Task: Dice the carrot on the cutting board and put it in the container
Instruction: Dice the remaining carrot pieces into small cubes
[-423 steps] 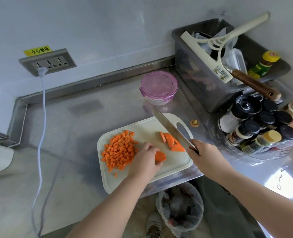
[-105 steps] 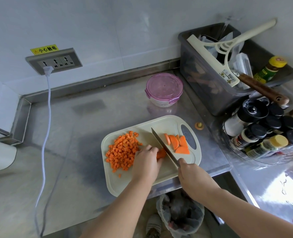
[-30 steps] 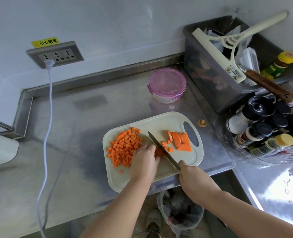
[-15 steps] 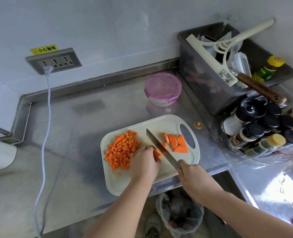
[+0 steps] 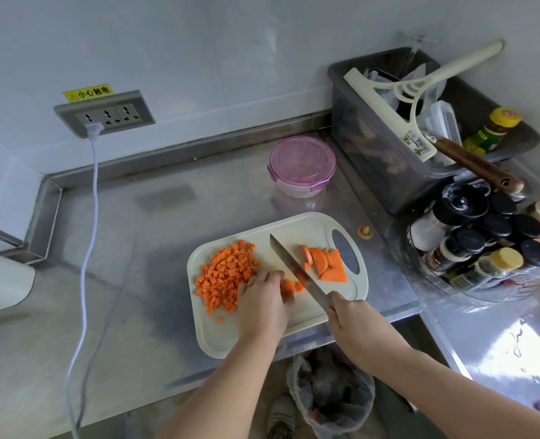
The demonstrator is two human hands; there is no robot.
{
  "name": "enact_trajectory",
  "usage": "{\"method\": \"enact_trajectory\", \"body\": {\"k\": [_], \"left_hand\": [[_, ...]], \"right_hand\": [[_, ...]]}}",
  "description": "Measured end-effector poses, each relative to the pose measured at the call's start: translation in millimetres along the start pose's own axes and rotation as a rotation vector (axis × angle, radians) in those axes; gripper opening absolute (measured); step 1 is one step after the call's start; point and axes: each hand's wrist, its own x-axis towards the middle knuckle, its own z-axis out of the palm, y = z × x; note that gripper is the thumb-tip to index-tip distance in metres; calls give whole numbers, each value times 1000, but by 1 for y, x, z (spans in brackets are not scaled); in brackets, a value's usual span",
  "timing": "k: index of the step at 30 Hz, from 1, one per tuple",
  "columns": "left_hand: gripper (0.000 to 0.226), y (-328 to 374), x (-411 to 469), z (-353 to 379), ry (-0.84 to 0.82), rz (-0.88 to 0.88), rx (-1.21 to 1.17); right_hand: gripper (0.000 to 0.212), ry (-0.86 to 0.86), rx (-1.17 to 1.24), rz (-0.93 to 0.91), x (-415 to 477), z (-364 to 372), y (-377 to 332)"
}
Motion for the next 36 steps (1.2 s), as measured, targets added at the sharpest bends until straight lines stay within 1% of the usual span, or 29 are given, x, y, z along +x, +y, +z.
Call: {"method": "enact_trajectory", "body": {"k": [6,10,16,23,26,30,36], "left_hand": [[28,-4,-9,-1,53,-20,18],[27,-5,-8,-1,36,-35,19],[23,-2,-4,-1,56,-57,-30],[22,0,-2,-1,27,-52,15],[25,-3,-2,-2,35,-48,16],[33,-7,-4,-4,-12,-58,70],[32,-6,-6,-6,-18,-61,93]], "right_hand": [[23,-30,-60,-17,-7,6,-3],[21,-15,-70,-2,-10,11,-3],[19,1,-76,9,-9,11,-3],[21,-2,-62,2,-9,10,-5],[20,-9,-64,-1,-10,10,-5],[19,-2,-74,2,-14,12,-6],[18,-10,-81,4,-13,15,-7]]}}
